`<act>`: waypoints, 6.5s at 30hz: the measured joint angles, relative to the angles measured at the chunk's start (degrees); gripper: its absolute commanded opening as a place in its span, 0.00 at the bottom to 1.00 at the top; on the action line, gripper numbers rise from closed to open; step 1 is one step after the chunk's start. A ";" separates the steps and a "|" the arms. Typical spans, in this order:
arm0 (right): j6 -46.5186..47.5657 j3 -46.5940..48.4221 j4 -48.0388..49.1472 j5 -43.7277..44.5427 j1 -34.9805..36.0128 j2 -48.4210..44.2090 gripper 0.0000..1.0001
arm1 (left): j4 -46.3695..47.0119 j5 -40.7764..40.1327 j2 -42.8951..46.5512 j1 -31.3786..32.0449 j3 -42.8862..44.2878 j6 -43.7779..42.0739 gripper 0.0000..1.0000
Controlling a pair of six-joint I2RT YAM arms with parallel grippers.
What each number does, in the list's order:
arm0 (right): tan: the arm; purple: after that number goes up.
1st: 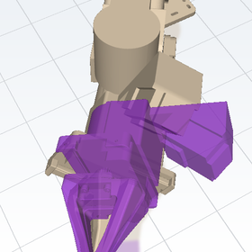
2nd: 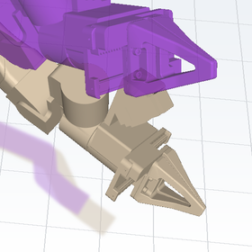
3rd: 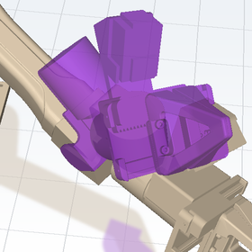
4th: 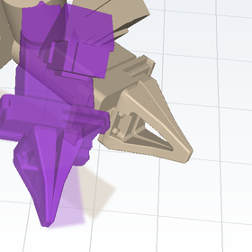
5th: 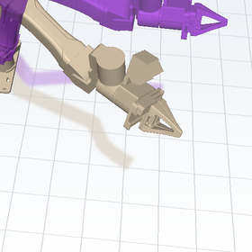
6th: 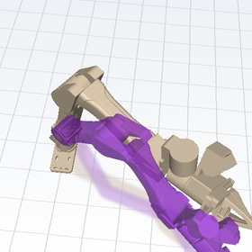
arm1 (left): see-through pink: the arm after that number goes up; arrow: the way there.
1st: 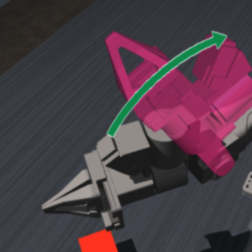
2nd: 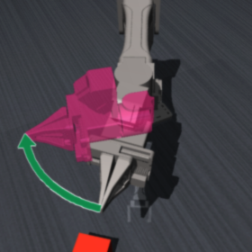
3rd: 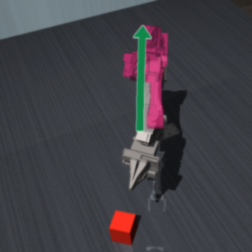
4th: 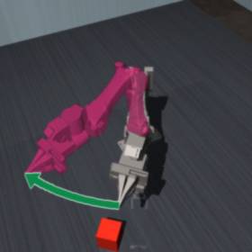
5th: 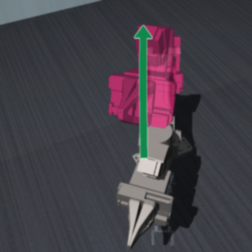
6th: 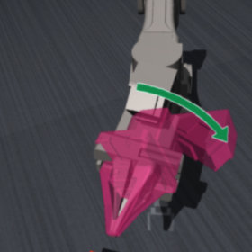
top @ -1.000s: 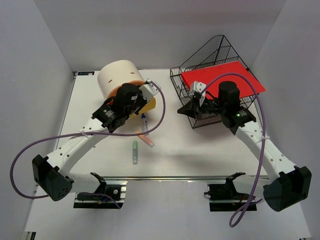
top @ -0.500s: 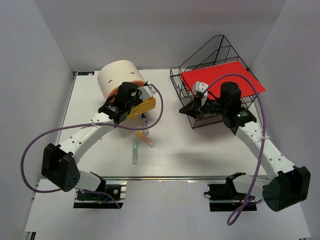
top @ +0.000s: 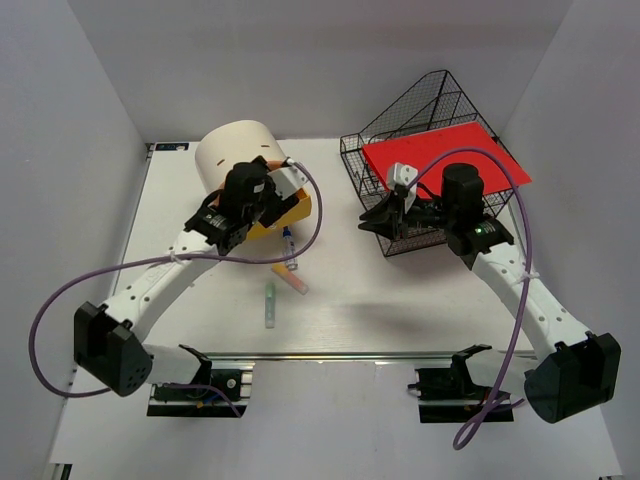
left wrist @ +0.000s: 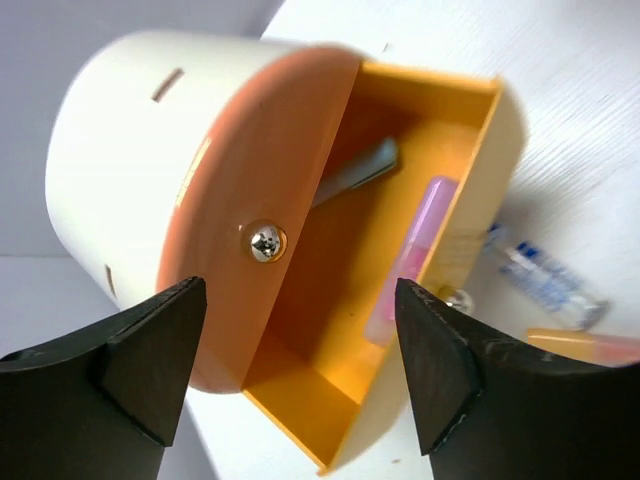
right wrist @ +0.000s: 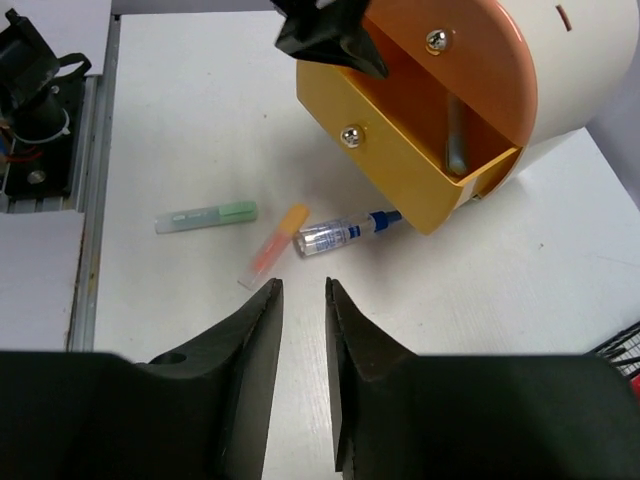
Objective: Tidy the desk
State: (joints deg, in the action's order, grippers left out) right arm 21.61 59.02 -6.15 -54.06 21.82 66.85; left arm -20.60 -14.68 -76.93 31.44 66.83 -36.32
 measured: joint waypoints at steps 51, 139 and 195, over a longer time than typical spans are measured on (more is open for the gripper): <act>0.02 2.82 -7.30 4.17 3.63 9.77 0.16 | -17.07 -1.90 -6.27 12.41 -23.12 81.94 0.61; 14.93 13.29 -16.39 17.29 24.57 32.98 0.64 | -6.23 0.33 34.77 -0.09 -13.81 40.11 0.97; 13.20 26.21 -26.18 34.21 36.61 37.66 0.00 | 3.10 -9.53 56.15 -0.09 -32.17 40.65 0.94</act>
State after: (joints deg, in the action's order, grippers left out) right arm 34.81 85.23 -32.34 -19.86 58.43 104.51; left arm -17.50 -24.21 -20.78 31.35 34.65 4.34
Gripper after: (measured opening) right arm 0.338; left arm 0.942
